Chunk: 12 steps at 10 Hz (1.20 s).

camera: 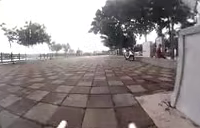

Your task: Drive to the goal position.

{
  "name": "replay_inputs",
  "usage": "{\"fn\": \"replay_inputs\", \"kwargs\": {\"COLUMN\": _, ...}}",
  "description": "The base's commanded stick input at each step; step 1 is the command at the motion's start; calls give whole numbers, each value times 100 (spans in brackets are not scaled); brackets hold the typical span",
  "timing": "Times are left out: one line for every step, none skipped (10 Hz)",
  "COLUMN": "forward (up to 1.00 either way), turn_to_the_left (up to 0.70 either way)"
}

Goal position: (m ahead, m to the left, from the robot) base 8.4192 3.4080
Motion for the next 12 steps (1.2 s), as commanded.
{"fn": "replay_inputs", "kwargs": {"forward": 70, "turn_to_the_left": 1}}
{"fn": "replay_inputs", "kwargs": {"forward": 70, "turn_to_the_left": 1}}
{"fn": "replay_inputs", "kwargs": {"forward": 70, "turn_to_the_left": 1}}
{"fn": "replay_inputs", "kwargs": {"forward": 70, "turn_to_the_left": 1}}
{"fn": "replay_inputs", "kwargs": {"forward": 70, "turn_to_the_left": 1}}
{"fn": "replay_inputs", "kwargs": {"forward": 70, "turn_to_the_left": 1}}
{"fn": "replay_inputs", "kwargs": {"forward": 70, "turn_to_the_left": 1}}
{"fn": "replay_inputs", "kwargs": {"forward": 70, "turn_to_the_left": 1}}
{"fn": "replay_inputs", "kwargs": {"forward": 70, "turn_to_the_left": -2}}
{"fn": "replay_inputs", "kwargs": {"forward": 70, "turn_to_the_left": -34}}
{"fn": "replay_inputs", "kwargs": {"forward": 70, "turn_to_the_left": -34}}
{"fn": "replay_inputs", "kwargs": {"forward": 70, "turn_to_the_left": -15}}
